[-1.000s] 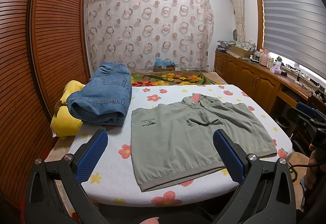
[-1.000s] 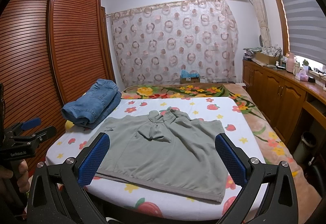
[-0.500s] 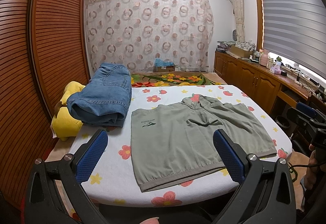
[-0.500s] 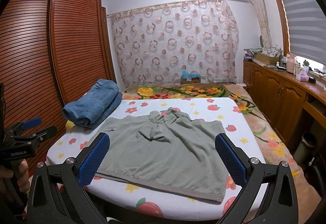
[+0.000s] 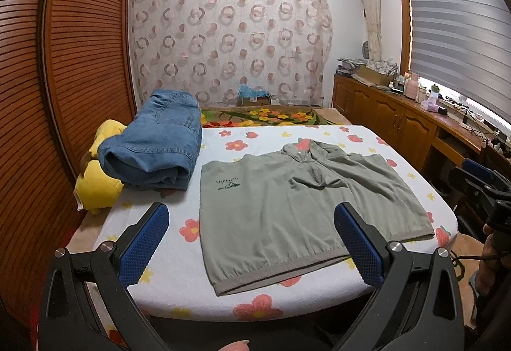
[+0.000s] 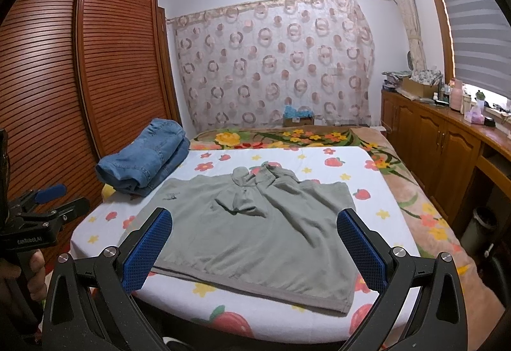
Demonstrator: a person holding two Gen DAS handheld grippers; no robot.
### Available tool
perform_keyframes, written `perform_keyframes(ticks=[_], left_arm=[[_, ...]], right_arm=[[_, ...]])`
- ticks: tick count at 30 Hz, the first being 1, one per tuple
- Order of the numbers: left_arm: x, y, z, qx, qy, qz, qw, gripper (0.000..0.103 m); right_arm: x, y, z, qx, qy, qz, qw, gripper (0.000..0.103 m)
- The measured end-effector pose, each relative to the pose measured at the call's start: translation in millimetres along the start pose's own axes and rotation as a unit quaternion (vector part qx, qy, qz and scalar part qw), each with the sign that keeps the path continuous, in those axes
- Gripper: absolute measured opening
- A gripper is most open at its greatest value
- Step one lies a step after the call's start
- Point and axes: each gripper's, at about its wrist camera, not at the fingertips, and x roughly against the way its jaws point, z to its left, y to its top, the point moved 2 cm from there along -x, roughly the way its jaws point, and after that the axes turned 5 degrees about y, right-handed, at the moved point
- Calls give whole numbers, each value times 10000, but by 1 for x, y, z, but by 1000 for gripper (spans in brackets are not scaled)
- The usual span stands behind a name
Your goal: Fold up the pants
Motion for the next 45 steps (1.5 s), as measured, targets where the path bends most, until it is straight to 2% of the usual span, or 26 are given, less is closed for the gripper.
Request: perform_keyframes(ticks=[20, 29, 39, 45], left_arm=[[-57, -45, -8, 7, -375, 757, 9964, 103], [-86, -58, -6, 21, -388, 1135, 9928, 103], [-115, -63, -5, -63, -468, 1429, 9886, 103], [-123, -68, -2, -22, -513, 1575, 9862, 103]], right_arm=[[-15, -4, -11, -57, -60, 536, 9985, 103], [-22, 0, -28, -16, -75, 764, 9970, 98], [-40, 24, -58, 11, 15, 1203, 9927, 81], [-55, 43, -81, -11, -61, 1467, 9892, 59]])
